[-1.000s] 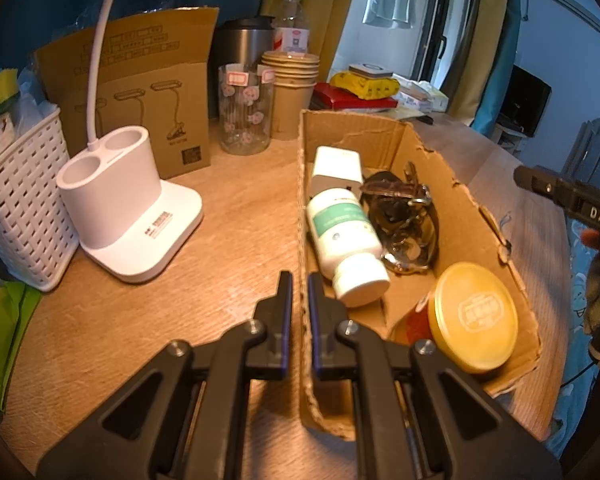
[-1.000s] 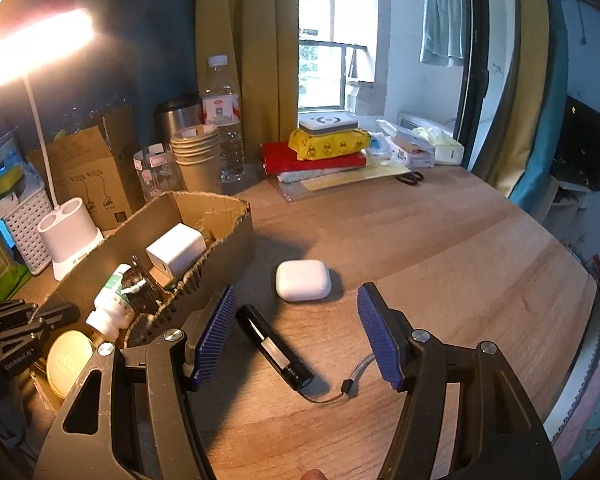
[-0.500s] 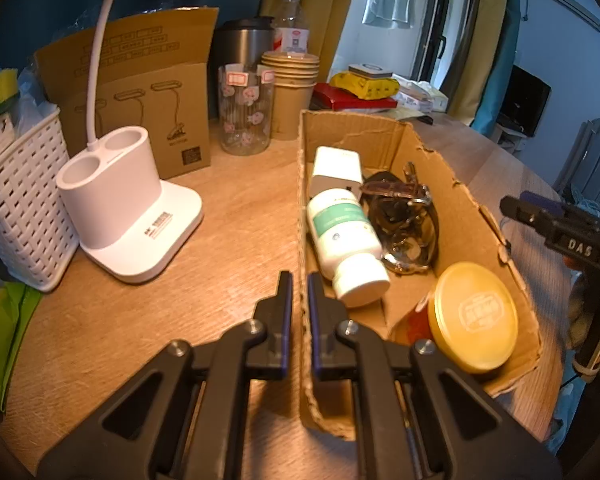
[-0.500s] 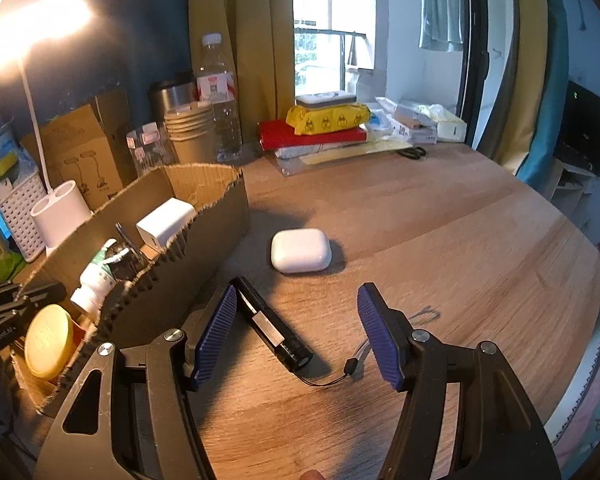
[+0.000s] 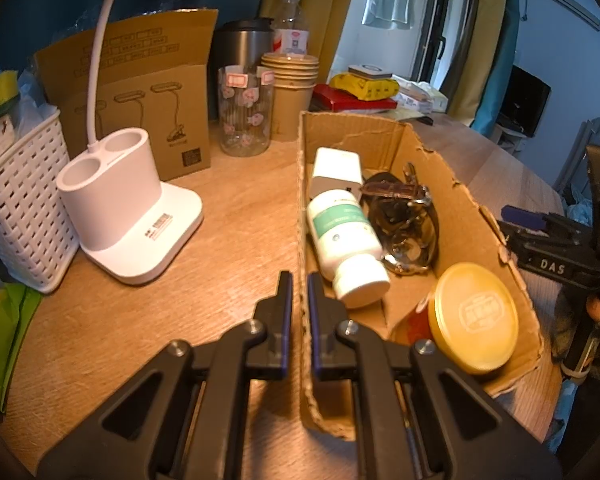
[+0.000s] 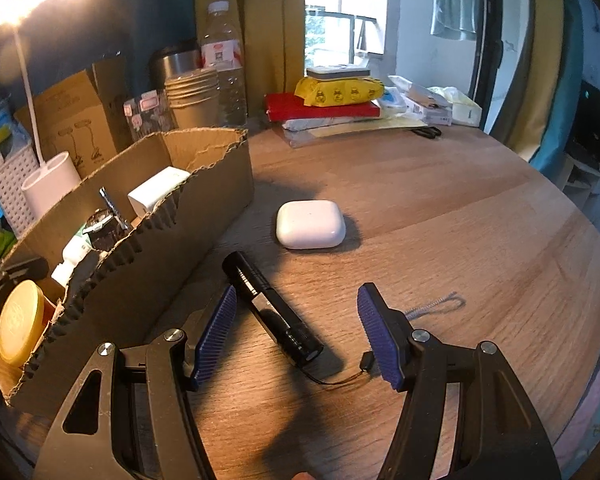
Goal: Organize rigid objects
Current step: 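Move the right gripper back to the black flashlight on the desk, then close the right gripper on the black flashlight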
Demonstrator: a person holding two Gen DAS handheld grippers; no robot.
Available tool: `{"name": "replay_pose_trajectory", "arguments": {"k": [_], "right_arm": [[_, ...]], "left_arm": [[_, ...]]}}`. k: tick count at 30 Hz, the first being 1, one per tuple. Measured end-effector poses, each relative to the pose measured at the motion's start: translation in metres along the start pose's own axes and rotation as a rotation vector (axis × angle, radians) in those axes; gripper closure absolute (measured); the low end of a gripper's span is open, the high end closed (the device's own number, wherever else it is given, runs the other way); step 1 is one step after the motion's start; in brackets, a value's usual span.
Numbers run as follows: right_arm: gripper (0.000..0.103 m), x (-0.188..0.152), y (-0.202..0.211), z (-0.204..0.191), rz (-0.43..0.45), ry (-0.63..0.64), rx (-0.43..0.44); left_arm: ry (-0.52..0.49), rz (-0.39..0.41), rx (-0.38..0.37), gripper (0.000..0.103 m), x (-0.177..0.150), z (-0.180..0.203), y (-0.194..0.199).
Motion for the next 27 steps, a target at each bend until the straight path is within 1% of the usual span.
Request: {"name": "replay_pose_trajectory", "arguments": {"k": [12,13,16,18,20,27], "right_arm": [[0.037,0.001,-0.015,-0.013,-0.079,0.064,-0.011],[0.039,0.001,-0.016,-0.014,-0.083,0.071,-0.015],[0.048,0.000,-0.017,-0.016,-0.090,0.080,-0.020],[0.050,0.000,-0.018,-0.015,-0.096,0.078,-0.023],[0.057,0.000,-0.019,-0.015,-0.099,0.076,-0.028],[0.067,0.000,-0.021,-0.017,-0.104,0.094,-0.026]], "left_arm": [[0.002,0.000,0.000,0.096,-0.001,0.001,0.000],[0.003,-0.001,0.000,0.096,0.000,0.001,0.000],[0.001,0.000,0.000,0.096,0.000,0.001,0.000],[0.000,0.001,0.000,0.096,-0.001,0.002,0.000],[-0.001,0.001,0.001,0.096,0.000,0.002,0.000],[0.001,0.001,0.002,0.096,-0.001,0.003,0.001]]}}
Point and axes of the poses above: each gripper's, at about its wrist camera, not at the fingertips, and y roughly against the way its jaws point, z to its right, x to its top, the point moved 2 cm from there along -y, roughly the way its jaws point, and after that the axes turned 7 degrees about y, right-handed, at the moved point
